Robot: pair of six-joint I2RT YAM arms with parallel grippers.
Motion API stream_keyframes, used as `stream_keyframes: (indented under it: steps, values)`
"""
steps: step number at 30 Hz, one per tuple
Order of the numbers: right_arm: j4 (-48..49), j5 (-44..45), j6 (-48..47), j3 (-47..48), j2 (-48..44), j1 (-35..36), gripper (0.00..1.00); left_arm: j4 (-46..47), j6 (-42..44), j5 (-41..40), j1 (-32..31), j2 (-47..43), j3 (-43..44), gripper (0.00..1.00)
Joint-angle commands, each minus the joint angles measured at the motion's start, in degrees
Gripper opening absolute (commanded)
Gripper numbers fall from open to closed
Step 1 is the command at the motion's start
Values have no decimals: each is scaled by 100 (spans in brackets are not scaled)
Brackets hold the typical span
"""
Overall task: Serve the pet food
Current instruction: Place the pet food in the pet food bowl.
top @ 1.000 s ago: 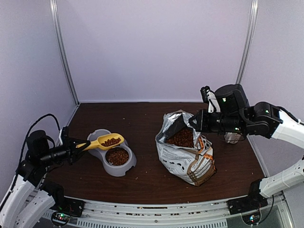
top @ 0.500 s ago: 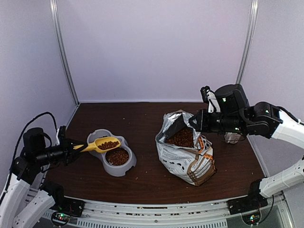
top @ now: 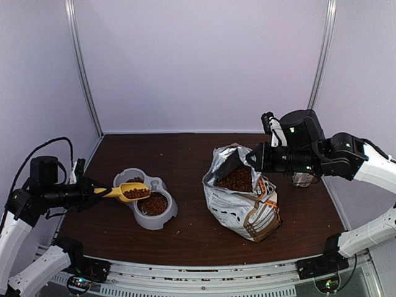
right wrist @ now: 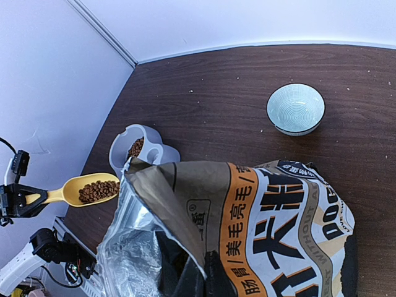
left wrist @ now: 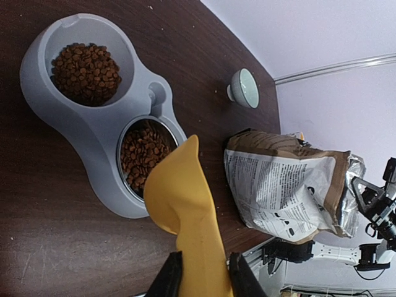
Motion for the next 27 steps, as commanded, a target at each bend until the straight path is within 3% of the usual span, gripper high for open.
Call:
stream_keyframes:
  steps: [1,27]
  values:
    - [-222,146,-14,-70,-38,-94,0,-180,575,-167,42,213,397,0]
    - [-262,176,-67,-50,-15,-158,0,-1891,2354,-798,44,1606,2290,0]
